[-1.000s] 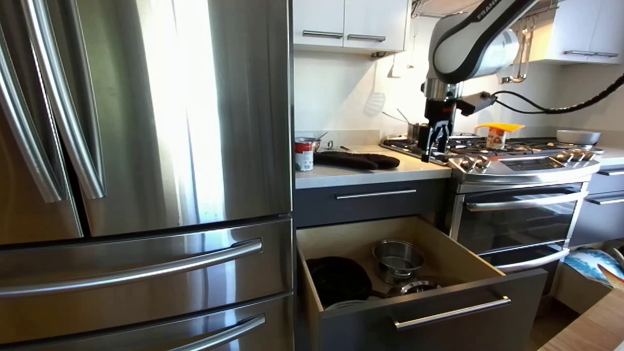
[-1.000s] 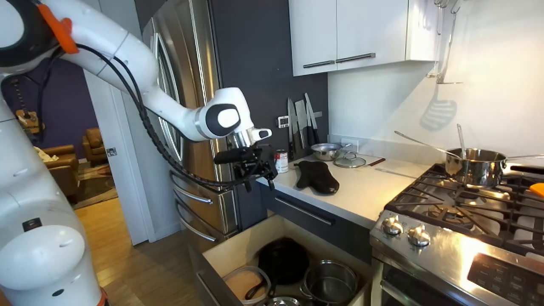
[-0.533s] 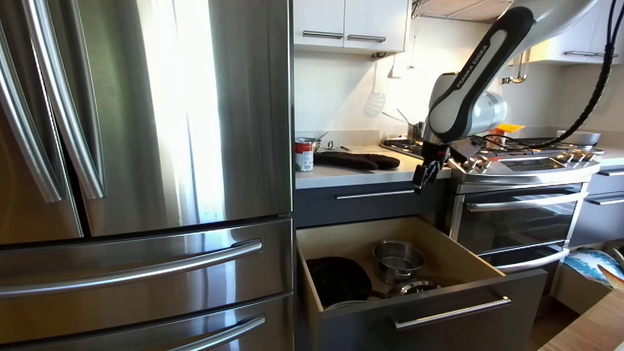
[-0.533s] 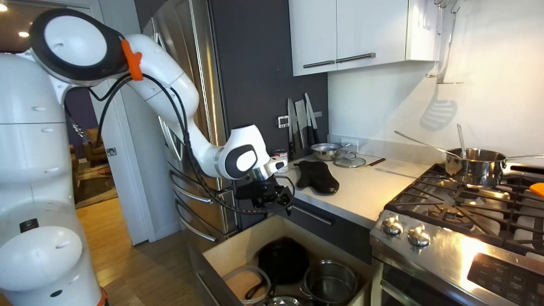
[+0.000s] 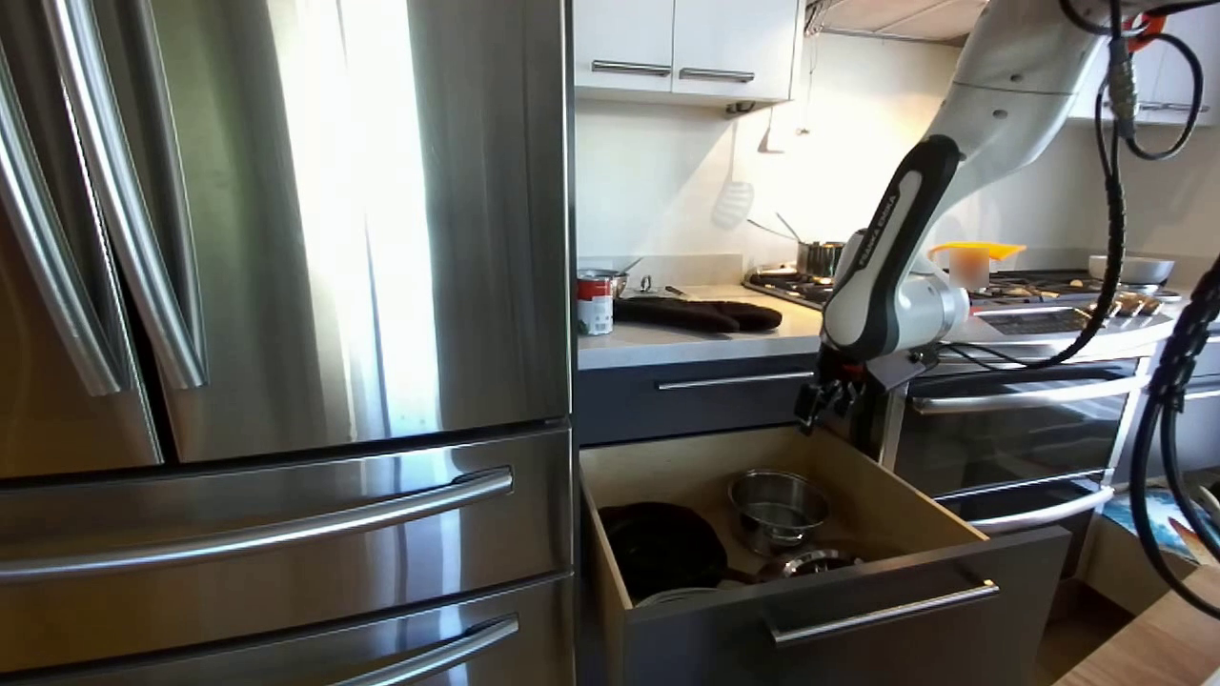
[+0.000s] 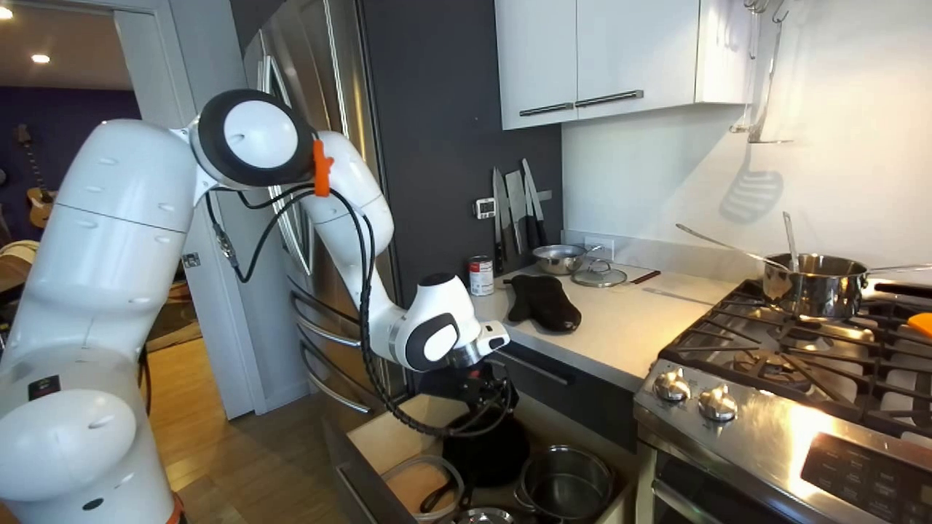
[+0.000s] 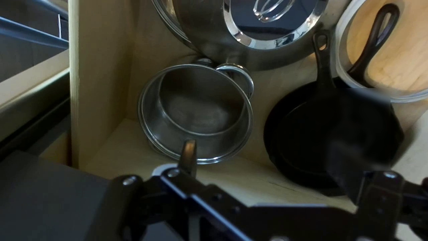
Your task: Pick up the silver pot from the open drawer and place it on the bottom left cooker on the hob of the stove
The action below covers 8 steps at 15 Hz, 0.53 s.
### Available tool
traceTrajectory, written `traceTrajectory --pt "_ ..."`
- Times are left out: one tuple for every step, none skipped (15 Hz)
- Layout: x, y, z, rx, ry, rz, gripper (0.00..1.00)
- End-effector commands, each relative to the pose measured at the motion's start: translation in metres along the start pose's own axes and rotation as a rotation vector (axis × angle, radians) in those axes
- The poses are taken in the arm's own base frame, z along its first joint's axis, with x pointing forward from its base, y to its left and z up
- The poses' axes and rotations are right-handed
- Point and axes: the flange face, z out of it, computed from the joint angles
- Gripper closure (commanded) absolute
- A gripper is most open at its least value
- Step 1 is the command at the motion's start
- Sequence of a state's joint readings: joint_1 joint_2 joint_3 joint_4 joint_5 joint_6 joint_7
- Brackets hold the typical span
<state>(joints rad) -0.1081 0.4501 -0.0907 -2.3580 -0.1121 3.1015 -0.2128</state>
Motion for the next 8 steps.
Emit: traceTrajectory --pt "-0.0006 0.0015 0.0076 -0.002 -0.004 0.017 0.0" --pt "-0.0004 0.0031 0.0132 -0.003 -0.005 0.026 0.0" --pt "0.0002 0.0038 0.0161 -0.004 -0.007 0.031 0.0" --pt "0.0013 0.0042 0.0166 -0.004 -0.005 0.035 0.0" --pt "0.0024 0.0046 0.0161 -0.005 -0.003 0.037 0.0" --pt "0.0032 0.0049 0.0158 -0.006 -0.001 0.039 0.0" --pt "0.0036 0.0051 0.0156 -0.006 0.0 0.039 0.0" --pt "0.0038 0.0051 0.0156 -0.006 0.0 0.039 0.0"
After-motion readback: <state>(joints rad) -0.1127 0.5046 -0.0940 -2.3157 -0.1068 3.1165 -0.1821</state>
